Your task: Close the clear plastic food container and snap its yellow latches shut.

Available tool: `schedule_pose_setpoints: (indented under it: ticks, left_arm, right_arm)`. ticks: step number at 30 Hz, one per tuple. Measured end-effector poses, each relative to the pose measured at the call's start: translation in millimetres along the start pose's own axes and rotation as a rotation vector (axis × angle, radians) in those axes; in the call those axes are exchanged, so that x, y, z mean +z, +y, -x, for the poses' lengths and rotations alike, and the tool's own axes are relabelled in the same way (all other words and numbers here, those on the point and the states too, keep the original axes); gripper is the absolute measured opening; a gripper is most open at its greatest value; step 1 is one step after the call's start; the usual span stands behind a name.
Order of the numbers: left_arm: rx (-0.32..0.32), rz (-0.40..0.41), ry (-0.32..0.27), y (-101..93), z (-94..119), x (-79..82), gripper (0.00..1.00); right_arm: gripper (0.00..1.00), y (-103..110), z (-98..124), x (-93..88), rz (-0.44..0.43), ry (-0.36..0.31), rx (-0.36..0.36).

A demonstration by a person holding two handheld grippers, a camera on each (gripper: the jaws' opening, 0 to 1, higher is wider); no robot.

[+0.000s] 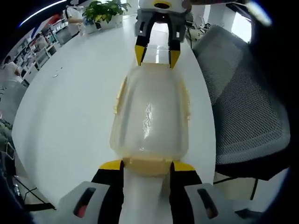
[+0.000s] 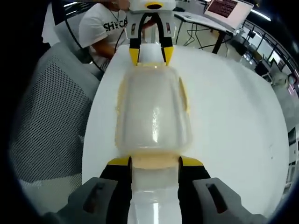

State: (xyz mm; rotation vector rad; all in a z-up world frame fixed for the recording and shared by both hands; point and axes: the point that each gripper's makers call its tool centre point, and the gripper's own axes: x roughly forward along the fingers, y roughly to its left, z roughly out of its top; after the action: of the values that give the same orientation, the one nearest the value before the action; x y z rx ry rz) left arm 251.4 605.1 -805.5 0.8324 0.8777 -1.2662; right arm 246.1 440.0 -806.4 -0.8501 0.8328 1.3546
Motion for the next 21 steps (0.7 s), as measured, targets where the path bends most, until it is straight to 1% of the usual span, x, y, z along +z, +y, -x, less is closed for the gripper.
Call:
schedule_pose_setpoints:
  ticks: [9,16,21]
  left_arm:
    - [0.035,0.036,-0.015,-6.8,18.9,16.7,0.32]
    - [0.048,0.042,-0.007,-5.0,33.6,31.4,0.32]
    - [0.049,0.046,0.003,-6.3,31.6,38.2,0.32]
  right_arm:
    - [0.35,-3.2,25.5,5.7,0.059,-0.018,0.025]
    - [0.35,-7.1,42.1,7.8,0.072,-0.033,0.026]
    - [0.35,-7.2,46.7,3.1,0.076,-0.036,0.03]
